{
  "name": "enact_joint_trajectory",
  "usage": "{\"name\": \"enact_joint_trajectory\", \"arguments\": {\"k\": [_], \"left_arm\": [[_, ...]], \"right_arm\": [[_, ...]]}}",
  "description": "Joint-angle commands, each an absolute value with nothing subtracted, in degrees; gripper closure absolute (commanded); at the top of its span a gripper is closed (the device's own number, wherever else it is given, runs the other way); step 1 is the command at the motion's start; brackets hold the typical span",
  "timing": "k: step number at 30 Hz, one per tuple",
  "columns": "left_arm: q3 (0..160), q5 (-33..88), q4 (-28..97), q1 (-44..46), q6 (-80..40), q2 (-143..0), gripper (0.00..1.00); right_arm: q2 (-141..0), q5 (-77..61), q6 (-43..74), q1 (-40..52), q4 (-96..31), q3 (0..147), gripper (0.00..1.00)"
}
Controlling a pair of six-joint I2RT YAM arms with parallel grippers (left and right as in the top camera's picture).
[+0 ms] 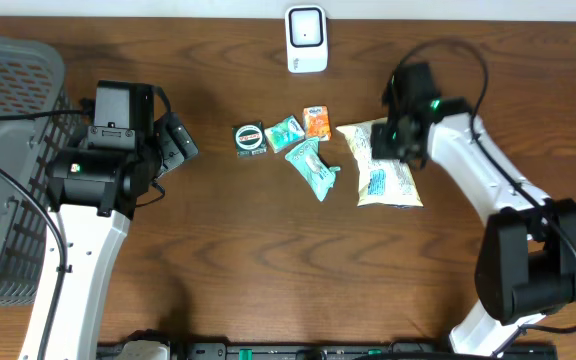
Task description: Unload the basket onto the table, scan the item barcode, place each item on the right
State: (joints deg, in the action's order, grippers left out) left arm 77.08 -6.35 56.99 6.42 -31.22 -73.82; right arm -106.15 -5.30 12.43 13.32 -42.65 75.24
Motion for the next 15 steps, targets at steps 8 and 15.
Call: {"name": "enact_joint_trajectory", "arguments": {"k": [8, 15], "left_arm": [[77.87, -6.70, 57.21, 6.17, -30.65, -73.73, 0.02], [77.87, -6.70, 57.21, 6.17, -30.65, -73.73, 0.02]], "right_arm": [[-105.73, -8.10, 12.38, 13.58, -44.18, 71.92, 0.99], [-104.42, -6.42, 11.90, 12.67, -51.70, 87.26, 0.99]]}}
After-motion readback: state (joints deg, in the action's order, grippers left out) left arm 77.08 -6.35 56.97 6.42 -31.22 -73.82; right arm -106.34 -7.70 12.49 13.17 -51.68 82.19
